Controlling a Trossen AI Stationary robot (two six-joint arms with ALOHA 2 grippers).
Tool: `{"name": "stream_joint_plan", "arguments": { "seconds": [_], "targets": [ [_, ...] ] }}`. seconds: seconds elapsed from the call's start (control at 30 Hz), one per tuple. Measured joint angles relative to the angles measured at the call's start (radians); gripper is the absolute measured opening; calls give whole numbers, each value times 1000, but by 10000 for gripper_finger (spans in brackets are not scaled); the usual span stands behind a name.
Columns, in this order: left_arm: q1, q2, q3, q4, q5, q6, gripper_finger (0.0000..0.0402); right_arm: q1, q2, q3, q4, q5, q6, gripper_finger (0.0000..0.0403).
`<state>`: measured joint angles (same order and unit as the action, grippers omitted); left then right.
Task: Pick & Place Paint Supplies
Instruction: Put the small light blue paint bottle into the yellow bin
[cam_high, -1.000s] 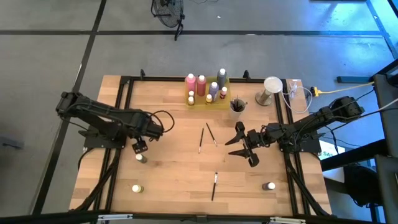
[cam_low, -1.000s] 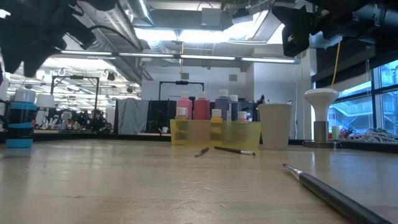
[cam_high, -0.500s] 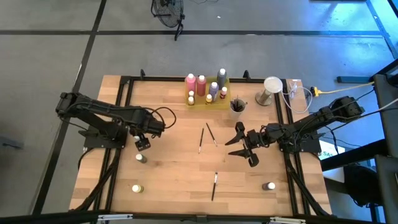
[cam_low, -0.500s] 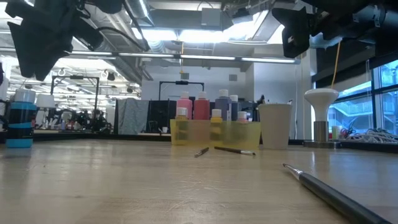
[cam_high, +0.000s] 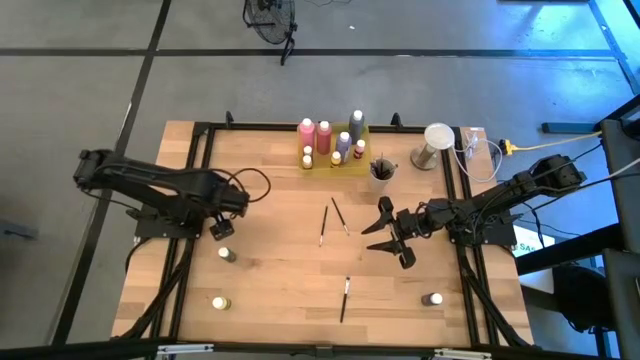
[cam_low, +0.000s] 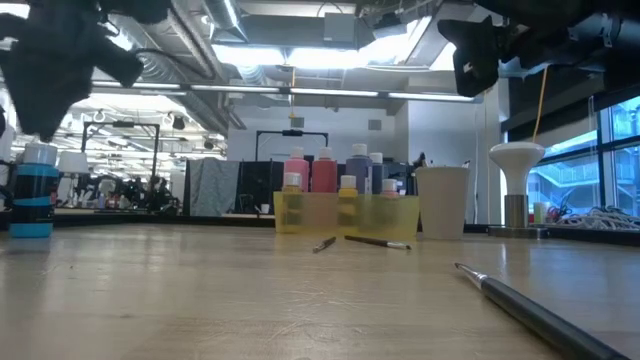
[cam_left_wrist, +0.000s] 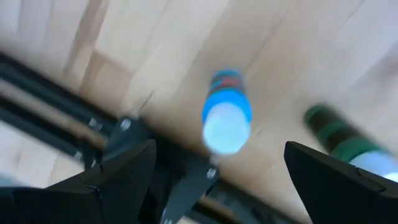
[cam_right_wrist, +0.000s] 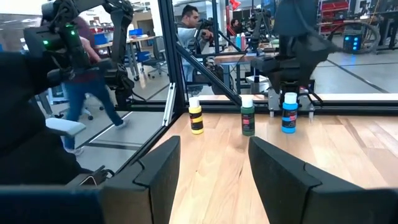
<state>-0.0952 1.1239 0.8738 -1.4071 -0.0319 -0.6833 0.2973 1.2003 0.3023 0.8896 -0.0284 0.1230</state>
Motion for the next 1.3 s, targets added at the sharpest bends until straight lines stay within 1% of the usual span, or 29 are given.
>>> {"name": "stream_joint_plan", "arguments": {
  "seconds": [0.1, 0.23, 0.33, 0.4, 0.53, 0.63, 0.83, 0.93, 1.03, 1.1, 1.17, 1.3],
  "targets": [
    [0, -32, 0, 65, -1, -1, 352, 0, 0, 0, 11, 2, 0, 193],
    [0, -38, 0, 73, 3, 3, 352, 0, 0, 0, 20, 20, 0, 193],
    [-4, -38, 0, 76, 56, 51, 352, 0, 0, 0, 20, 26, 0, 193],
    [-13, -38, 0, 76, 69, 54, 352, 0, 0, 0, 19, 26, 0, 193],
    [-41, -38, 0, 76, 24, 58, 352, 0, 0, 0, 19, 29, 0, 193],
    [-61, -38, 0, 76, -32, 47, 352, 0, 0, 0, 19, 28, 0, 193],
    [-90, -38, 0, 76, -67, -24, 352, 0, 0, 0, 13, 28, 0, 193],
    [-99, -38, 0, 76, -123, -74, 352, 0, 0, 0, 11, 28, 0, 193],
    [-102, -38, 0, 75, -168, -89, 352, 0, 0, 0, 11, 28, 0, 193],
    [-102, -38, 0, 74, -175, -99, 352, 0, 0, 0, 11, 28, 0, 193],
    [-102, -38, 0, 73, -160, -108, 352, 0, 0, 0, 11, 28, 0, 193],
    [-105, -38, 0, 72, -133, -65, 352, 0, 0, 0, 11, 28, 0, 193]
  ]
}}
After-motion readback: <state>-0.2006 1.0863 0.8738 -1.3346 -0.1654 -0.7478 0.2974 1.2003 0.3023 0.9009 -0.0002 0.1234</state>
